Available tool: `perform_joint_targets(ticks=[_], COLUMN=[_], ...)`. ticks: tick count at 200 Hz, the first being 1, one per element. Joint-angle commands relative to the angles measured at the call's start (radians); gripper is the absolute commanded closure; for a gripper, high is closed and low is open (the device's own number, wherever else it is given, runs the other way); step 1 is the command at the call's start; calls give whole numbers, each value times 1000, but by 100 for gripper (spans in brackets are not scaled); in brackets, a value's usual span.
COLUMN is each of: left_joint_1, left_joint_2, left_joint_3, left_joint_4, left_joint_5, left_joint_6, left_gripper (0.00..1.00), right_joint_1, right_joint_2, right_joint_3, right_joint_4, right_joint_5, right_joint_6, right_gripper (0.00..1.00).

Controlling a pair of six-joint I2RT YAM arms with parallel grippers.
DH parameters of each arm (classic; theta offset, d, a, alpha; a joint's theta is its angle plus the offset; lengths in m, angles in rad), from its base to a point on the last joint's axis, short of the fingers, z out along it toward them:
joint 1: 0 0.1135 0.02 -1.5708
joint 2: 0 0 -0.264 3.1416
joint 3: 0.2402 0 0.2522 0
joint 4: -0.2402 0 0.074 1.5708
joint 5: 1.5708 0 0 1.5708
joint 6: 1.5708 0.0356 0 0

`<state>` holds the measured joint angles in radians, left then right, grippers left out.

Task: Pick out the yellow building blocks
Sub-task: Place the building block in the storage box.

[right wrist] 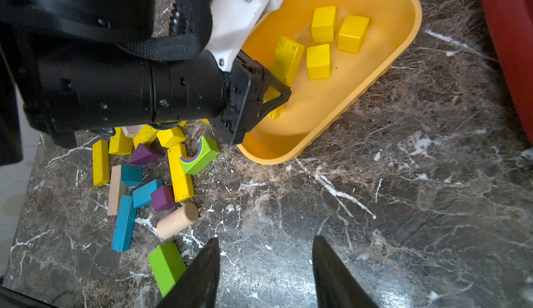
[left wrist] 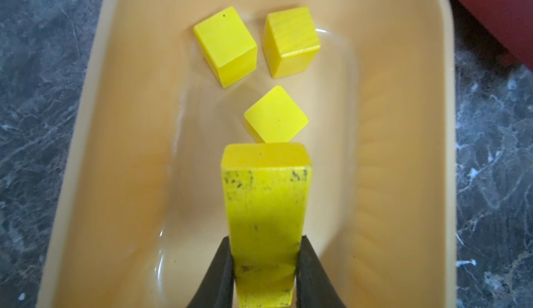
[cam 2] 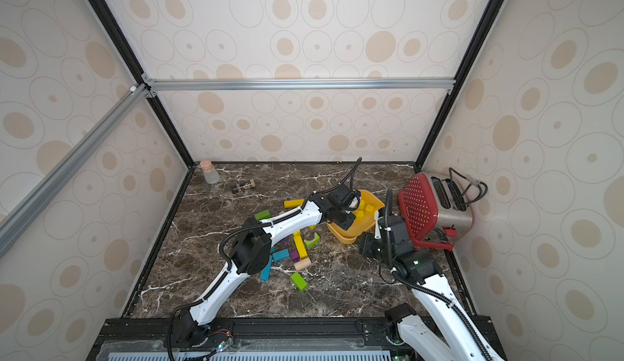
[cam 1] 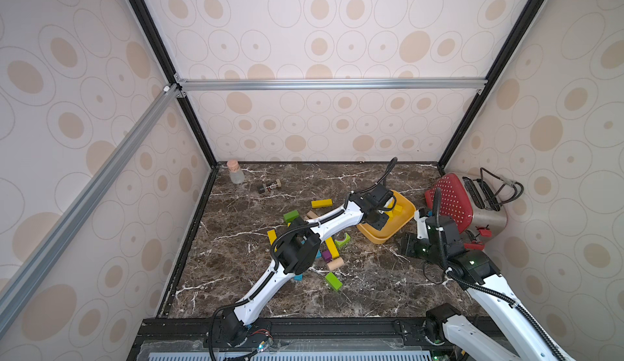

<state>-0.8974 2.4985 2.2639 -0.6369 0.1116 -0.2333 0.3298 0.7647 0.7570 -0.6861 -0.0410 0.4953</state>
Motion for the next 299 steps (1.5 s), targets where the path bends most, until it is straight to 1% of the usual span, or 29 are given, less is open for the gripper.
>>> perform_joint_targets(ticks=[1, 10, 47, 76, 120, 123, 133, 204, 265, 299], left_joint_1=[9, 9, 9, 9, 11, 12, 12, 20, 28, 40], left_joint_2=[10, 9, 1, -9, -66, -71, -88, -215, -294, -361], left_joint_3=[45, 44, 43, 44, 38, 37, 31, -56, -131, -201], left_joint_4=[-2, -3, -3, -2, -3, 25, 31, 78, 85, 92], left_joint_5=[11, 12, 15, 15, 7, 8, 5, -7, -17, -23], left_joint_6=[-12, -16, -19, -20, -13, -11, -8, 1, 18, 27], left_gripper=[63, 60, 56, 56, 55, 55, 54, 53, 52, 52], right_joint_1=[-5, -5, -4, -5, -5, -5, -4, -3, 2, 28], right_joint_2=[-23, -32, -44, -42, -42, -42, -41, -7, -7, 35], right_joint_3=[-10, -13, -15, -8, -18, -20, -24, -2, -6, -1], right_joint_4=[-24, -23, -25, -26, -15, -14, -8, 7, 31, 62], right_joint_5=[21, 22, 24, 26, 8, 6, 1, -28, -54, -65], right_joint_6=[22, 22, 26, 23, 39, 40, 46, 42, 81, 100], right_gripper=[47, 47, 47, 47, 47, 47, 47, 48, 49, 50])
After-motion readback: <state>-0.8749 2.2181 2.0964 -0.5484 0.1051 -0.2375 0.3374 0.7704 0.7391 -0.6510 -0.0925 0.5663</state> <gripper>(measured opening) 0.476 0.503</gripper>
